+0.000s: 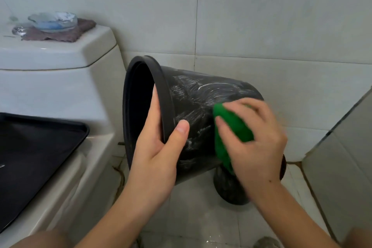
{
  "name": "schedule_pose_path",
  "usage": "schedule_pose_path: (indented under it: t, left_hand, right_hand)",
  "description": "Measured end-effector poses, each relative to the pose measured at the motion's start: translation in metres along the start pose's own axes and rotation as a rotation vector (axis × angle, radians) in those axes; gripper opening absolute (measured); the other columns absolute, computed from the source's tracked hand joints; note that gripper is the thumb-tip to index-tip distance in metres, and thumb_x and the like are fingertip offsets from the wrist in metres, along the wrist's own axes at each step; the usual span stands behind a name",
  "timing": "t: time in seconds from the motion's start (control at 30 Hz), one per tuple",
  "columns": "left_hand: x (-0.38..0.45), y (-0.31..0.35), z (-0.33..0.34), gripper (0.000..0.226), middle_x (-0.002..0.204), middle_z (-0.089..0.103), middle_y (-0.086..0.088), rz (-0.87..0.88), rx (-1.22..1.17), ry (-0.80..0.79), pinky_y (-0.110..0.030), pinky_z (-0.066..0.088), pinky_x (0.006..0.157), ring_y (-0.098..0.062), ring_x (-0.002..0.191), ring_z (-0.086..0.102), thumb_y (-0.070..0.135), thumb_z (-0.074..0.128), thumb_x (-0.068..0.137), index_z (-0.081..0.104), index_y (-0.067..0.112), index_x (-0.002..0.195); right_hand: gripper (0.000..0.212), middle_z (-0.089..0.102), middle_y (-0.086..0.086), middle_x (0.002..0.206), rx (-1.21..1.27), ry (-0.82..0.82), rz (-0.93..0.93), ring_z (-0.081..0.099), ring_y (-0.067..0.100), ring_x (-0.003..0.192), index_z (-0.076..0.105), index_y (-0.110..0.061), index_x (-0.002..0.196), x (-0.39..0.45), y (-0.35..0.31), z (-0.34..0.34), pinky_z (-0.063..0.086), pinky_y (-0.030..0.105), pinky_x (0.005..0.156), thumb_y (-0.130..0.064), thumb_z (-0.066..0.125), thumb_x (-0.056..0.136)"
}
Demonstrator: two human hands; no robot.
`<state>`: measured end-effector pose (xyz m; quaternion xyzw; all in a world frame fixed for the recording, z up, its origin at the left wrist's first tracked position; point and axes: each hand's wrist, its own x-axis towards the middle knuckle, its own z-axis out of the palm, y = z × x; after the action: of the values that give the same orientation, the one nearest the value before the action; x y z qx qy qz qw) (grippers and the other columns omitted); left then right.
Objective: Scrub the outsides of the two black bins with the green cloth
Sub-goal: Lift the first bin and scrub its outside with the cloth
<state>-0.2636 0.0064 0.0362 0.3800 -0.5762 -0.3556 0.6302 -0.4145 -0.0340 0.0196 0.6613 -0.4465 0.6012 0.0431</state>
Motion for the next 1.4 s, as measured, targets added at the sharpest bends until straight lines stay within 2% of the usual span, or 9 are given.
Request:
schedule_pose_path:
  t: [0.13,0.3,0.43,0.6,0.77,0.9,1.1,1.23,1.4]
  left_hand:
    - [0.002,0.0,0.002,0.066,0.149,0.05,-0.002,-0.014,-0.061,0.003,-0.045,0.034,0.117,-0.018,0.137,0.047,0.018,0.052,0.094,0.027,0.018,0.155]
    - [-0.003,-0.001,0.007,0.073,0.156,0.039,0.008,0.005,-0.005,-0.02,-0.042,0.028,0.12,-0.01,0.144,0.037,0.024,0.053,0.092,0.019,0.023,0.157]
    - [-0.001,0.0,0.001,0.069,0.153,0.046,0.005,-0.008,-0.028,0.018,-0.041,0.032,0.118,-0.012,0.14,0.043,0.024,0.053,0.092,0.024,0.026,0.155]
    - [-0.005,0.0,0.006,0.071,0.155,0.04,0.012,-0.001,0.005,-0.012,-0.038,0.029,0.12,-0.007,0.143,0.038,0.031,0.05,0.09,0.021,0.028,0.156]
    - [-0.006,-0.003,-0.002,0.074,0.149,0.049,0.015,-0.039,-0.034,0.04,-0.038,0.032,0.118,-0.006,0.138,0.045,0.038,0.051,0.086,0.025,0.031,0.155]
    - [-0.007,-0.001,0.003,0.073,0.155,0.04,0.012,-0.042,0.001,0.02,-0.045,0.026,0.12,-0.007,0.143,0.037,0.037,0.049,0.087,0.023,0.029,0.155]
    - [-0.005,0.001,-0.001,0.072,0.154,0.043,0.011,-0.01,0.0,-0.003,-0.042,0.026,0.121,-0.008,0.142,0.039,0.034,0.048,0.089,0.021,0.027,0.156]
    - [-0.006,-0.001,0.007,0.072,0.158,0.035,0.011,-0.001,0.022,-0.021,-0.042,0.023,0.122,-0.006,0.146,0.031,0.03,0.046,0.091,0.018,0.022,0.157]
    - [-0.006,0.0,0.0,0.072,0.154,0.043,0.01,-0.008,-0.015,0.001,-0.043,0.027,0.12,-0.009,0.143,0.038,0.034,0.049,0.089,0.023,0.027,0.156]
  right_hand:
    - [0.015,0.068,0.01,0.098,0.051,-0.118,-0.282,0.065,0.024,0.088,0.077,-0.009,0.097,-0.012,-0.021,-0.002,0.051,0.027,0.084,-0.019,0.071,0.088]
    - [0.022,0.065,0.002,0.101,0.082,-0.015,0.116,0.063,0.02,0.093,0.075,-0.015,0.101,0.013,-0.001,0.004,0.051,0.03,0.085,-0.026,0.07,0.083]
    - [0.017,0.067,0.007,0.099,0.087,-0.127,-0.191,0.064,0.023,0.09,0.077,-0.011,0.099,-0.006,-0.033,0.003,0.05,0.027,0.084,-0.022,0.07,0.087]
    - [0.021,0.064,-0.002,0.1,0.117,-0.058,0.099,0.061,0.012,0.093,0.074,-0.017,0.101,0.022,-0.006,0.005,0.05,0.03,0.085,-0.025,0.071,0.082]
    - [0.017,0.067,0.004,0.1,0.109,-0.225,-0.188,0.063,0.022,0.09,0.077,-0.013,0.099,-0.008,-0.038,-0.003,0.049,0.028,0.084,-0.023,0.07,0.086]
    - [0.022,0.066,-0.004,0.1,0.1,-0.194,0.075,0.063,0.013,0.093,0.075,-0.023,0.101,0.025,-0.016,0.001,0.051,0.036,0.085,-0.03,0.071,0.081]
    - [0.019,0.066,0.001,0.1,0.084,-0.256,-0.145,0.063,0.02,0.09,0.076,-0.018,0.1,0.008,-0.04,-0.008,0.049,0.03,0.082,-0.027,0.068,0.086]
    - [0.021,0.065,-0.004,0.1,0.062,-0.192,0.093,0.063,0.015,0.093,0.075,-0.024,0.1,0.028,-0.018,-0.002,0.051,0.039,0.084,-0.03,0.071,0.081]
    - [0.018,0.067,0.004,0.1,0.054,-0.203,-0.187,0.063,0.021,0.09,0.076,-0.016,0.101,-0.002,-0.037,-0.007,0.049,0.026,0.083,-0.026,0.068,0.088]
